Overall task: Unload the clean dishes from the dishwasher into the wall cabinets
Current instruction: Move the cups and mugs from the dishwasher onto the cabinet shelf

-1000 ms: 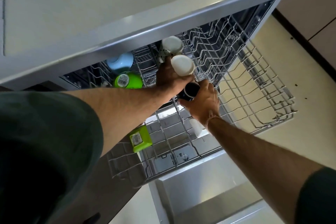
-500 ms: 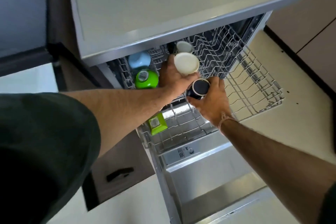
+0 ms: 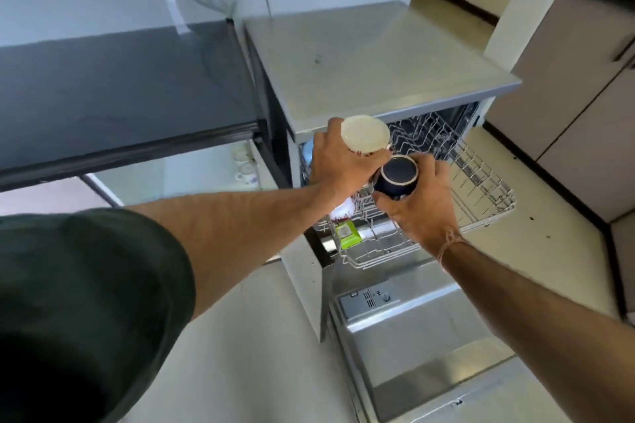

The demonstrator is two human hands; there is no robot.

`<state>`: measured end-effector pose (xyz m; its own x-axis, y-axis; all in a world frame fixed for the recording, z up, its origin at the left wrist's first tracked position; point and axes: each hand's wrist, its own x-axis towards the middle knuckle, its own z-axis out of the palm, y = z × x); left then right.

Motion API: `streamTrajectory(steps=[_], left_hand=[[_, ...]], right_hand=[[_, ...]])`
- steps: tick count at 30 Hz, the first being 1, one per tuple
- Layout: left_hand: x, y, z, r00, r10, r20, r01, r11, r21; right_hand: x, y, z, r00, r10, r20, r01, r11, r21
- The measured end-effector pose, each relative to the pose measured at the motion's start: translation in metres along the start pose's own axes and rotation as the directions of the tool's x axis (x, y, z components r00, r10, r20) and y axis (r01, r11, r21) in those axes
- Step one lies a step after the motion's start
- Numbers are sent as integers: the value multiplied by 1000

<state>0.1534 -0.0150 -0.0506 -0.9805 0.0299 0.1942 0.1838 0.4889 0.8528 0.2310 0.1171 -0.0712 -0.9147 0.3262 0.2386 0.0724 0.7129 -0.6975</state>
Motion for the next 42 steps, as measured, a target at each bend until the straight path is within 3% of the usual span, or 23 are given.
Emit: streamTrajectory(steps=[8, 18, 29, 37, 42], left_hand=[[-31, -5, -122, 982, -89, -166, 89, 996, -11], [-58, -111, -215, 938, -208, -278, 214, 977, -10], [-6, -263, -214, 897, -355, -263, 380, 924, 49], [77, -365, -177, 860, -445, -249, 459, 888, -2], [127, -422, -160, 857, -465, -224, 475, 880, -9]], right_hand=[[-35, -107, 19, 988, -142, 62, 138, 988, 67], [-82, -168, 129, 967, -198, 158, 174, 973, 152], [-52, -147, 295, 925, -59, 375, -4, 987, 164], [9, -99, 416, 929, -19, 369, -26, 993, 115], [43, -74, 489, 937, -5, 349, 11, 1000, -13]])
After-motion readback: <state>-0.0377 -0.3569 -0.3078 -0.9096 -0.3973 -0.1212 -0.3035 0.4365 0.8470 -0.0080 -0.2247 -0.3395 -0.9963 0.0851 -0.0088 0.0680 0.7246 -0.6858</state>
